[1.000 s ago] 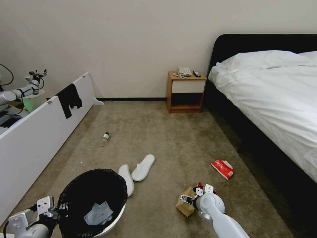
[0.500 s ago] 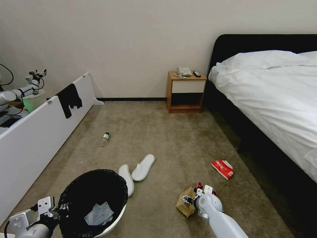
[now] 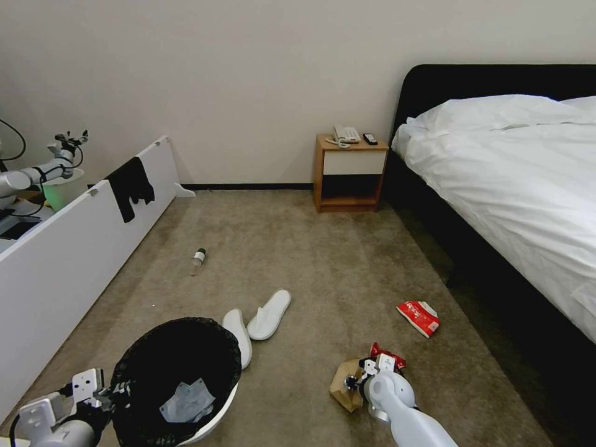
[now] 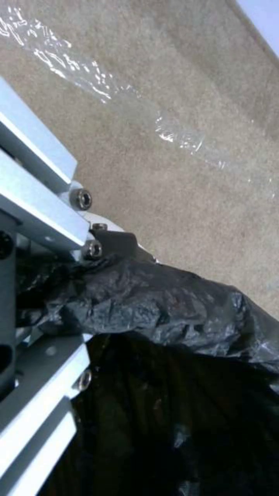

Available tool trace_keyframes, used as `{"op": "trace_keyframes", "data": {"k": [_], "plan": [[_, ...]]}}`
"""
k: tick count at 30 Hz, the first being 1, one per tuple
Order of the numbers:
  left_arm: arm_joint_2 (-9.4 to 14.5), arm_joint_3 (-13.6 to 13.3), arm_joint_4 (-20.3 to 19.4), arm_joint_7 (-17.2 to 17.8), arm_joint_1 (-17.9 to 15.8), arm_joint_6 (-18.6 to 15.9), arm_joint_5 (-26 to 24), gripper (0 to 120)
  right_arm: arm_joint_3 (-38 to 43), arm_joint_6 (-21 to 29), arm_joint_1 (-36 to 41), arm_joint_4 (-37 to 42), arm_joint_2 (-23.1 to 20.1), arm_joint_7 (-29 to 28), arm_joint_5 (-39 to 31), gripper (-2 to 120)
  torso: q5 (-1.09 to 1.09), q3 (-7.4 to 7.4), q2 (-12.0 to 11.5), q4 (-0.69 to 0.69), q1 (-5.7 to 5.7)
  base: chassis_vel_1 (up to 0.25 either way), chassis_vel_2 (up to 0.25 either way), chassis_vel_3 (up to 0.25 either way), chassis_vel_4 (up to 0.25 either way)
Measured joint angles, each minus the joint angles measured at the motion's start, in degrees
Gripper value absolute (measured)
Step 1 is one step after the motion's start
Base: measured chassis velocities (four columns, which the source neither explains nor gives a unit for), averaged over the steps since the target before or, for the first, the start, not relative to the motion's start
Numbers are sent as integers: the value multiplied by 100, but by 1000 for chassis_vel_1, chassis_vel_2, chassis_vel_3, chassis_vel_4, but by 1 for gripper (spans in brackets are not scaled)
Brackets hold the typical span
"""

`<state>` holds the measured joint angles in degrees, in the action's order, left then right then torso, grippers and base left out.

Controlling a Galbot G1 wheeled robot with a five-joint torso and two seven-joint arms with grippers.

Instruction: Pick up the trash bin, then pick up the garbage from the floor and place it into the trash bin.

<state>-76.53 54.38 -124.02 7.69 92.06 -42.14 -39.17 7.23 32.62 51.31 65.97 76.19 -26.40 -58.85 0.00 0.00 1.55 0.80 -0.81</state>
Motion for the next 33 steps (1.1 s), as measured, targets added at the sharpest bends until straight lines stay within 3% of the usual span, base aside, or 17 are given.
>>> {"op": "trace_keyframes", "data": {"k": [6, 8, 16, 22, 28, 30, 33], "plan": [[3, -26, 0, 1, -12, 0, 4, 2, -27, -111, 136, 329, -139, 57, -19, 2, 0, 0, 0, 0, 0, 0, 0, 0, 0], [6, -31, 0, 3, -18, 0, 4, 2, -29, -122, 170, 437, -172, 58, -44, 0, 1, 0, 0, 0, 0, 0, 0, 0, 0], [22, -63, 0, 29, -45, 0, -14, 2, -23, -249, 397, 1313, -647, 16, -332, 0, 1, 0, 0, -1, 0, 0, 0, 0, 0], [47, -133, -23, 211, -82, 0, -191, 2, 46, -421, 544, 2869, -1748, -98, -660, 0, 2, 0, 0, 1, 0, 0, 0, 0, 0], [116, -154, -92, 428, -135, 0, -461, 2, 68, -502, 496, 3903, -2247, -139, -891, 0, 2, 0, 1, 0, -1, 0, 0, 0, 0], [225, -138, -152, 605, -185, 0, -688, 2, 72, -548, 303, 4688, -2647, -186, -1208, 0, -3, 0, 1, 0, 0, 0, 0, 0, 0], [264, -135, -181, 694, -199, 0, -820, 2, 57, -562, 216, 4996, -2773, -200, -1348, 0, 3, 0, 1, 0, 0, 0, 0, 0, 0]]}}
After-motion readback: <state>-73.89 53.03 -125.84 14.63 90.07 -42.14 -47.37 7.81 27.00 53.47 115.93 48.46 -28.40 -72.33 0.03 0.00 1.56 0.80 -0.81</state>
